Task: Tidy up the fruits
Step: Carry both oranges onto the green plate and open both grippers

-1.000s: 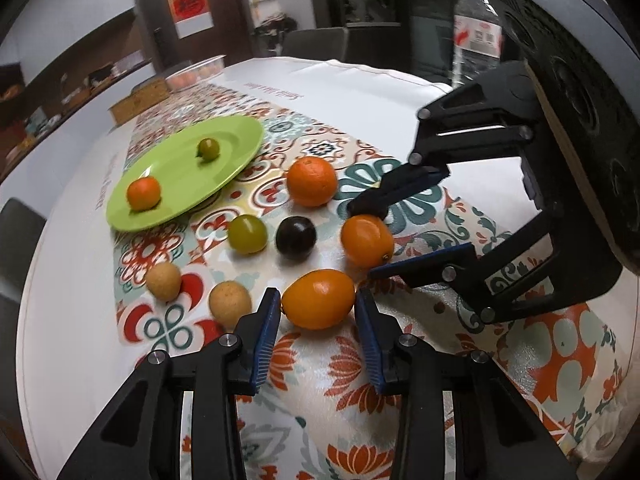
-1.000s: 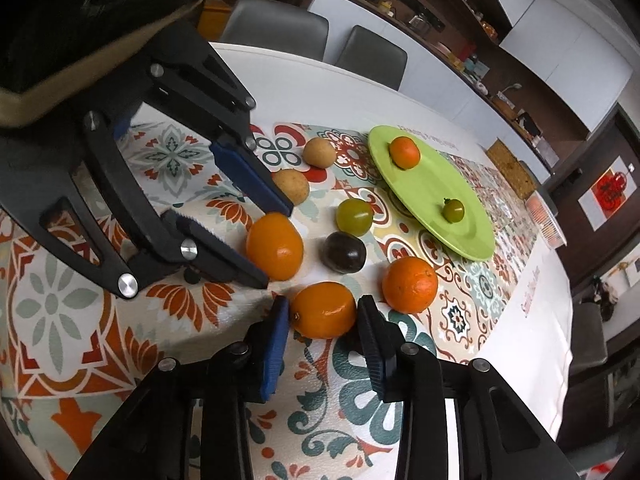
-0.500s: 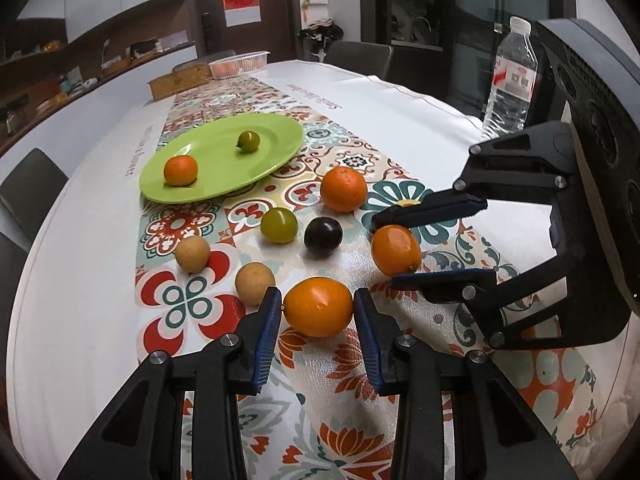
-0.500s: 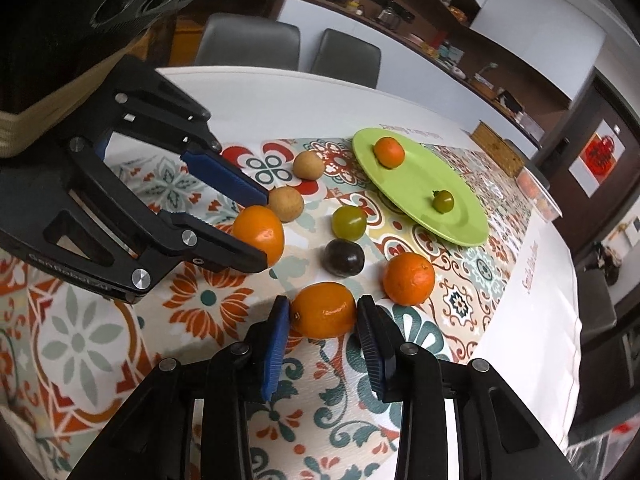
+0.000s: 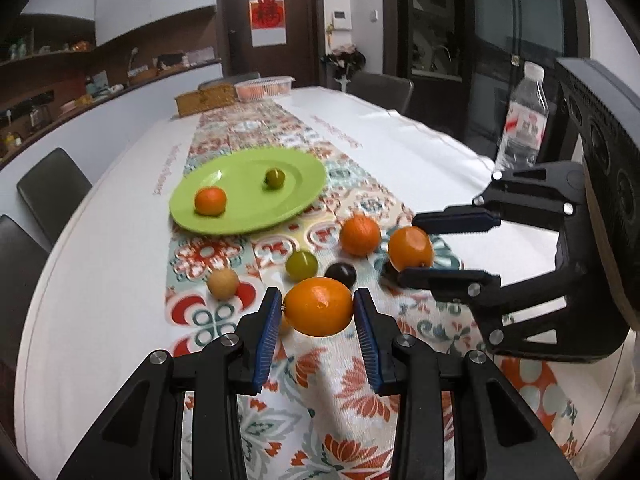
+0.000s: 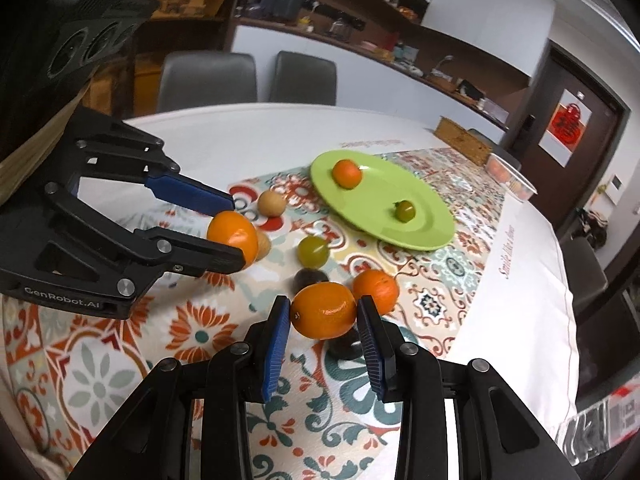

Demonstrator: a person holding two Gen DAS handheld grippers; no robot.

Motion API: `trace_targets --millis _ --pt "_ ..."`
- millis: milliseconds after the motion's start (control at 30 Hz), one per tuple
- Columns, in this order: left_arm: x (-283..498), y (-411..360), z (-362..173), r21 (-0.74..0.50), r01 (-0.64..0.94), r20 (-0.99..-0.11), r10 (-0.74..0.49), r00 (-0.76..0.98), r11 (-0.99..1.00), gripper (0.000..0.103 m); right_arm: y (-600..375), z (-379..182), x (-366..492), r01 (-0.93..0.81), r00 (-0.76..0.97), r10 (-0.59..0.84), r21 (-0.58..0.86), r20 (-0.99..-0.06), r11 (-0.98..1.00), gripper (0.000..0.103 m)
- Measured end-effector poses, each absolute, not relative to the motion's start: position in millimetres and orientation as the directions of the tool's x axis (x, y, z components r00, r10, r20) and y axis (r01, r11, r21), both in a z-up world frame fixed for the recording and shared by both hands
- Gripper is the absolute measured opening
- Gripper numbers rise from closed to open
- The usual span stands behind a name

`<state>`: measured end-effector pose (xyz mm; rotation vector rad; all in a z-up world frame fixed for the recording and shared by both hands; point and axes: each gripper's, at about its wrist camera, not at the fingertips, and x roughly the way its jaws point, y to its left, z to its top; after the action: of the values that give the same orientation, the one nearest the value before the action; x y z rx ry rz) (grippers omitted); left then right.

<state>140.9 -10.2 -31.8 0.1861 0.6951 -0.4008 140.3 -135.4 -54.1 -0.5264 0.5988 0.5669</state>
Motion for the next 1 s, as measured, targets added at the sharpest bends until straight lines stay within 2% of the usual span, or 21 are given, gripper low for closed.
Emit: trace_targets --millis 467,1000 --pt "162.4 -5.0 0.9 0.020 0.360 -0.584 -0.281 0.762 0.933 0.036 -137.6 -18.0 162.4 -0.535 0.761 0.343 -0.233 -0.551 0.812 0.035" --pt "220.5 2.0 15.2 -0.002 0.340 -0.576 -0.279 0.769 0.941 0.036 -129.3 0.8 221.0 -0.507 0.774 0.343 -0.196 -0.532 0.840 0.035"
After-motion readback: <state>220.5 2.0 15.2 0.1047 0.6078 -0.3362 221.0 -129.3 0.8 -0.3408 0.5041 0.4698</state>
